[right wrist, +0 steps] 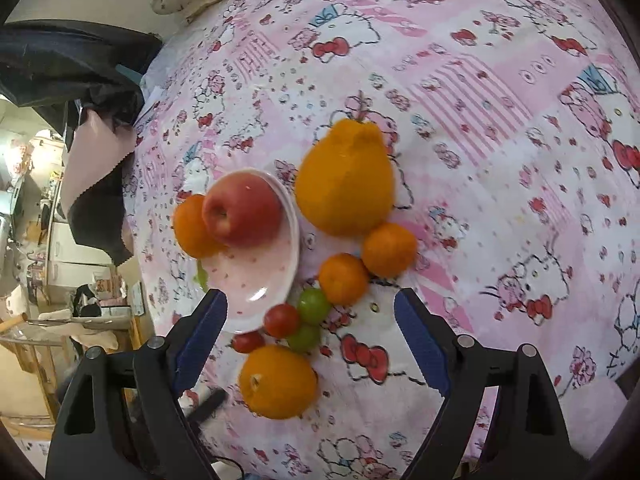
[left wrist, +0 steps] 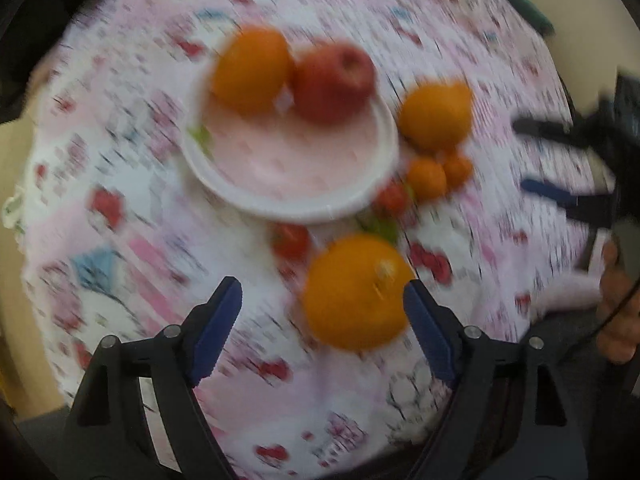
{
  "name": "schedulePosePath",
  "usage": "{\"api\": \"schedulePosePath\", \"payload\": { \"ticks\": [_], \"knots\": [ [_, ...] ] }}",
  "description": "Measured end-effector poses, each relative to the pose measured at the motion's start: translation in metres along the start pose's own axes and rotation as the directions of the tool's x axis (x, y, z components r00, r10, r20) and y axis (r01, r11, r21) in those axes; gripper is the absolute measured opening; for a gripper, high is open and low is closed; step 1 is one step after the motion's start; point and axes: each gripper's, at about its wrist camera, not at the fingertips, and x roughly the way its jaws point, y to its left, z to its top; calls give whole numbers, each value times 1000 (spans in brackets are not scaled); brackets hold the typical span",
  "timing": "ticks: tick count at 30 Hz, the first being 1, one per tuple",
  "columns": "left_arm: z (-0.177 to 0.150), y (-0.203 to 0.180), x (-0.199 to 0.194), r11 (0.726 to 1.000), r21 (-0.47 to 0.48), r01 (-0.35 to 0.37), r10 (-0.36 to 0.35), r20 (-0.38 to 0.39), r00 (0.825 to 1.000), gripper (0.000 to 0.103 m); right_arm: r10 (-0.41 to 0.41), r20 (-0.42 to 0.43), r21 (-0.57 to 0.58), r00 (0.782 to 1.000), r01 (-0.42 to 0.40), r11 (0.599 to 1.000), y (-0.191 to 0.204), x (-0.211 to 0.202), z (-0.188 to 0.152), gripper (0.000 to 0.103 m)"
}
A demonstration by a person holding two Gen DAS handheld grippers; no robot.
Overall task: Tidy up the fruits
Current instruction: 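Grasp the second large orange with the left tool, then carry the orange toward the plate with the left tool while the right tool grasps the pear-shaped orange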
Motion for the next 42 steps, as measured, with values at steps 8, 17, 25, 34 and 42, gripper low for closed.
{"api": "schedulePosePath", "payload": {
  "ticks": [8,17,25,34,42],
  "knots": [
    [-10,-44,45,978,176,-108,119,-54,991,81,-32,9,-27,999,32,999,-13,3,-2,88],
    [-2,-43,63,981,177,-78,89,-55,995,81,-52,41,15,998,52,999,-28,5,0,88],
    [-13,-43,30,986,164,-9,21,-73,997,77,-69,55,-26,996,71,997,-23,4,-2,88],
    [0,-24,-67,993,114,39,-52,113,992,77,-58,115,21,992,55,998,-30,-5,2,88],
    [20,35,-83,992,-106,-61,81,190,979,77,-27,122,53,992,21,998,-20,-12,7,88]
  ]
}}
